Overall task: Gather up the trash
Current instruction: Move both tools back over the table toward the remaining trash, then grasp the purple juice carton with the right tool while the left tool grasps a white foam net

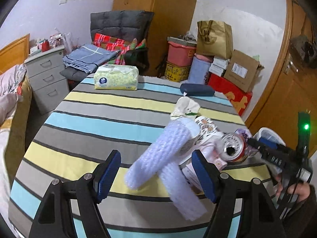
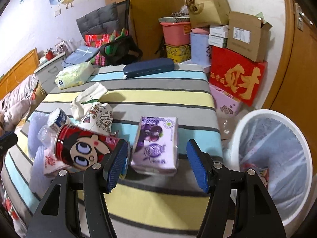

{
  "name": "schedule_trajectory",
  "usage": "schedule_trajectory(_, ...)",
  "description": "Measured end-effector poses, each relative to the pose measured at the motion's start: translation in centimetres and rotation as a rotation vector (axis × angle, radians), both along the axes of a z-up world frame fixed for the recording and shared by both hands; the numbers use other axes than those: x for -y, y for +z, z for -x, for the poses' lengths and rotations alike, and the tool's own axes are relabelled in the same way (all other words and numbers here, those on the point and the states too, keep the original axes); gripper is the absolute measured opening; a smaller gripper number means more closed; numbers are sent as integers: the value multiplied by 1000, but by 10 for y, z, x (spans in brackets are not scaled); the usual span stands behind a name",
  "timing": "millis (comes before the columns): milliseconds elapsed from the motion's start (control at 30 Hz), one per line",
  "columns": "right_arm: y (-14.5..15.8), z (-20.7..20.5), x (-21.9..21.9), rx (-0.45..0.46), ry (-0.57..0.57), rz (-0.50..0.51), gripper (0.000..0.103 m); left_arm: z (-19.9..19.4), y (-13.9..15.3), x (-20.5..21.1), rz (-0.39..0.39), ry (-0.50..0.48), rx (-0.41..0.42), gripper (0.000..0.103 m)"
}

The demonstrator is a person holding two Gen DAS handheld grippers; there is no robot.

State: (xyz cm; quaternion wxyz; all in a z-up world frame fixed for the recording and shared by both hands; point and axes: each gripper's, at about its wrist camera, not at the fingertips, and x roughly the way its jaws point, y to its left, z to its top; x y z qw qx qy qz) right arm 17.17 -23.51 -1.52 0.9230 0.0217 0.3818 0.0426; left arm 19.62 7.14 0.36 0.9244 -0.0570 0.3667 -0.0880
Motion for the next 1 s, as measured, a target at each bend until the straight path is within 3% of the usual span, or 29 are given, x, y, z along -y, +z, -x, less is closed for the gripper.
schedule_trajectory(367,-8,-20,3,-57,-9,-14,64,-35,-26,3,-70,-54,-71,75)
schedule_trajectory(733,-12,-23,14,-91,-50,19,64,-56,-42,-1,-49,-64,-119,75)
schedule_trajectory(1000,-18,-21,18,-109,-38,-24,59,-56,-41,-3,0,-75,-113,47)
